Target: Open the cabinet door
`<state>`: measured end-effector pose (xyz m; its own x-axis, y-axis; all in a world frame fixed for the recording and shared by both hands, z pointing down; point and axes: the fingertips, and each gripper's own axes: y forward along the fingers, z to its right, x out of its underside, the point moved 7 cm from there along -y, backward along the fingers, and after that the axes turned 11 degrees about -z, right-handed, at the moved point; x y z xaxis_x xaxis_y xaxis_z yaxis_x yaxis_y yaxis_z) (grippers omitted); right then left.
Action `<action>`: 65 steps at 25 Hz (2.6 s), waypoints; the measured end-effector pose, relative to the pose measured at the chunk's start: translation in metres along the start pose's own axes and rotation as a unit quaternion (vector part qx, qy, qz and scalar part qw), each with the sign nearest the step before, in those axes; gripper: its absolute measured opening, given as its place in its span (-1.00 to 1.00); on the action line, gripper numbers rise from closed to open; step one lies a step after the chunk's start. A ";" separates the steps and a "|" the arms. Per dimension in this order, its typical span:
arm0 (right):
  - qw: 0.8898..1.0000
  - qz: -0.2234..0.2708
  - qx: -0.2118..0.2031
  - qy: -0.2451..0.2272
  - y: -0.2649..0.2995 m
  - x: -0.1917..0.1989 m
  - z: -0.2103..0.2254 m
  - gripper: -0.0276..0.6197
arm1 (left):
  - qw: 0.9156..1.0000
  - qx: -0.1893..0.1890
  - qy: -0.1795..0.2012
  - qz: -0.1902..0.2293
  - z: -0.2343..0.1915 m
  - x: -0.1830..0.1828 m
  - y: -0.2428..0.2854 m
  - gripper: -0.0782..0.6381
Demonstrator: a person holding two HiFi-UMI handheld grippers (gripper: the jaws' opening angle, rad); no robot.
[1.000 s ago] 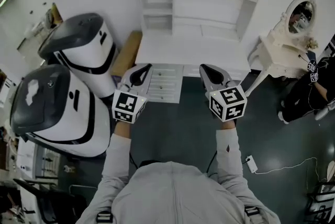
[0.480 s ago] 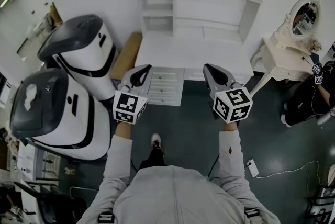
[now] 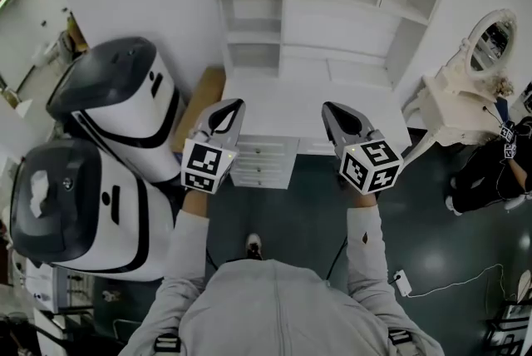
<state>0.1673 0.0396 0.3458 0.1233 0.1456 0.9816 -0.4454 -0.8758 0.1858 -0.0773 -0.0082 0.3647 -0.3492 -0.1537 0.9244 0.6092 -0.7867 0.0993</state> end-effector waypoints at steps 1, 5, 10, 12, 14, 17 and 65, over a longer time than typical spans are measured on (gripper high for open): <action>1.000 0.001 0.000 0.001 0.011 -0.005 0.004 -0.91 | 1.000 0.000 0.001 0.002 -0.012 0.000 0.009 -0.73; 1.000 0.001 0.004 0.002 0.052 -0.018 0.015 -0.91 | 1.000 0.003 -0.001 0.004 -0.051 0.003 0.041 -0.73; 1.000 -0.004 0.009 -0.001 0.094 -0.025 0.026 -0.91 | 1.000 0.011 -0.003 0.008 -0.087 0.012 0.076 -0.73; 1.000 -0.007 0.012 0.002 0.108 -0.026 0.032 -0.91 | 1.000 0.017 -0.004 0.008 -0.097 0.016 0.088 -0.73; 1.000 -0.006 0.015 0.005 0.121 -0.029 0.038 -0.91 | 1.000 0.022 -0.004 0.007 -0.107 0.020 0.100 -0.73; 1.000 -0.006 0.020 0.003 0.139 -0.032 0.043 -0.91 | 1.000 0.026 -0.006 0.006 -0.122 0.027 0.116 -0.73; 0.984 0.068 -0.093 -0.139 0.407 -0.226 0.287 -0.54 | 0.981 -0.085 0.066 0.162 -0.269 -0.202 0.416 -0.61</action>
<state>0.2129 -0.4822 0.1876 0.2780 -0.1221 0.9528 -0.6256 -0.7757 0.0831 0.0555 -0.4655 0.1203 -0.2519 -0.4793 0.8407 0.5795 -0.7705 -0.2656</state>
